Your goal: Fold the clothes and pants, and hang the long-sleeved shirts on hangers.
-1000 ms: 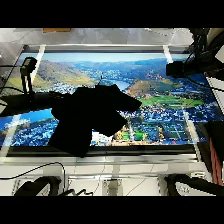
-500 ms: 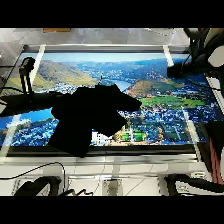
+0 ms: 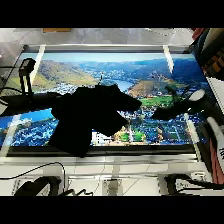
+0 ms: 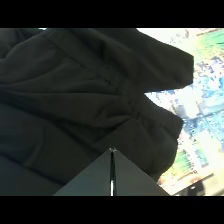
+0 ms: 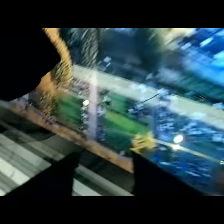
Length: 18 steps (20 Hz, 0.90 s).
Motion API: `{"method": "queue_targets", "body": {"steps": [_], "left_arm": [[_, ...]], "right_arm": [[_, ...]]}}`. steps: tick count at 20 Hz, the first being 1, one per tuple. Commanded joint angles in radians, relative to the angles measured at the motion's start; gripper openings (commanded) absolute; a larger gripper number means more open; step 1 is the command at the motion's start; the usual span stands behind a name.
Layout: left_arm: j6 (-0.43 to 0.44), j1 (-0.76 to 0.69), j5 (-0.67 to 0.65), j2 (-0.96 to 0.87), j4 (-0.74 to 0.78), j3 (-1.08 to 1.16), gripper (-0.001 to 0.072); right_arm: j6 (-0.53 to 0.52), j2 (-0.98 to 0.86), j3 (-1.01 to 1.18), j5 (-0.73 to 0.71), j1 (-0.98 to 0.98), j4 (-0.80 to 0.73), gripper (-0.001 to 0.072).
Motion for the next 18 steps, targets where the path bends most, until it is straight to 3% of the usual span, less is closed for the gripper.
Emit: {"method": "queue_targets", "body": {"steps": [1, 2, 3, 4, 6, 10, 18], "left_arm": [[0.0, 0.001, 0.0, 0.0, 0.014, 0.0, 0.0029], [0.0, 0.001, 0.001, 0.0, 0.014, 0.0, 0.0207], [-0.001, 0.001, 0.001, 0.0, 0.014, 0.0, 0.0491], [-0.001, 0.001, 0.001, 0.0, 0.014, 0.0, 0.0623], [-0.001, 0.001, 0.001, 0.0, 0.014, 0.0, 0.062], [-0.001, 0.001, 0.001, 0.0, 0.014, 0.0, 0.062], [-0.001, 0.001, 0.031, 0.0, 0.013, -0.001, 0.062]], "right_arm": [[-0.017, -0.002, -0.194, -0.187, 0.118, 0.147, 0.0421], [0.006, -0.007, -0.204, -0.232, 0.161, 0.182, 0.0421], [0.024, -0.016, -0.204, -0.277, 0.2, 0.236, 0.0421], [0.032, -0.026, -0.203, -0.32, 0.227, 0.301, 0.0422], [0.068, -0.059, -0.19, -0.378, 0.255, 0.407, 0.0421], [0.182, -0.15, -0.175, -0.378, 0.259, 0.459, 0.0411], [0.182, -0.23, -0.093, -0.38, 0.272, 0.488, 0.0381]]}}
